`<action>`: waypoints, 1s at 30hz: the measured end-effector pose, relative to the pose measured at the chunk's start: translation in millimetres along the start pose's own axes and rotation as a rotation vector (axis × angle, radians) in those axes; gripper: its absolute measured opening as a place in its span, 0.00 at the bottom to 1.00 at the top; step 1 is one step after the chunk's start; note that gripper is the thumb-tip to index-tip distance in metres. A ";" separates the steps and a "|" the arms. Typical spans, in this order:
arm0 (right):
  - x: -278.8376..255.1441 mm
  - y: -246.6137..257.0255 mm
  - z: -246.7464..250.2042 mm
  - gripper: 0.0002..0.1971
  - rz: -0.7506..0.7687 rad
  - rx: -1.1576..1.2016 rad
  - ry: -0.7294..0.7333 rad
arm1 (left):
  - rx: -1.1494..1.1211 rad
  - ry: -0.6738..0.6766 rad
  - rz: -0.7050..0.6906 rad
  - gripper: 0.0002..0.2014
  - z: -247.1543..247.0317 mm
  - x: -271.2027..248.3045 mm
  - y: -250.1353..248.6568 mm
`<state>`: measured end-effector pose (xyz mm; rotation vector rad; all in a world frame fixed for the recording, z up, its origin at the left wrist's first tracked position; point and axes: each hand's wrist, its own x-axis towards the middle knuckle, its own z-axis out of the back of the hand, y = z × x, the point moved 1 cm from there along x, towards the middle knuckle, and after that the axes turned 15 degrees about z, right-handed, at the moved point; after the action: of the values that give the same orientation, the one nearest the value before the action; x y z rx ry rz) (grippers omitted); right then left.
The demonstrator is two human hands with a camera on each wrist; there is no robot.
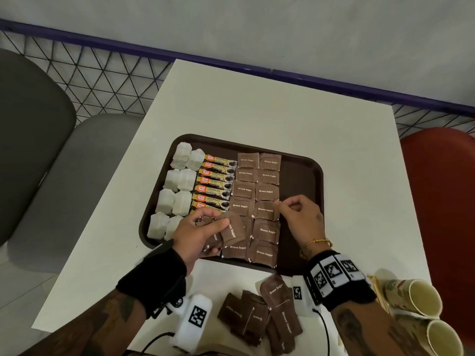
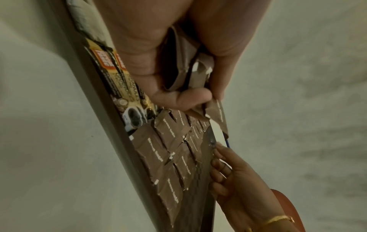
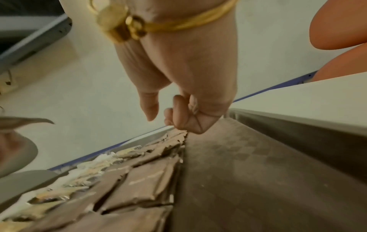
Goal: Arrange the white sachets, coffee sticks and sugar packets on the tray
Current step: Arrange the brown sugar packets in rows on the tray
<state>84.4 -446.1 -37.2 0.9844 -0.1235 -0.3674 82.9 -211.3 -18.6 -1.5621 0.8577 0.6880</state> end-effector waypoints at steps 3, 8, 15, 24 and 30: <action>-16.8 20.2 0.8 0.11 -0.013 0.230 0.226 | -0.014 0.029 -0.004 0.04 -7.1 0.8 -4.7; -48.9 37.9 -16.2 0.12 -0.126 0.523 0.494 | -0.007 0.031 -0.024 0.02 -17.0 1.9 -8.4; -40.6 39.0 -18.0 0.07 -0.091 0.525 0.480 | 0.118 0.004 -0.079 0.04 -14.8 3.3 -5.9; -28.7 27.9 -20.8 0.05 -0.196 0.655 0.204 | -0.044 0.096 0.013 0.06 -22.2 4.7 -8.0; 17.3 12.0 -5.0 0.09 -0.104 0.286 0.017 | -0.209 0.286 0.059 0.19 -15.1 2.3 -13.6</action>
<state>104.8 -442.3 -31.1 1.2799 -0.1118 -0.4442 94.9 -225.6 -10.5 -1.8597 1.0733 0.6198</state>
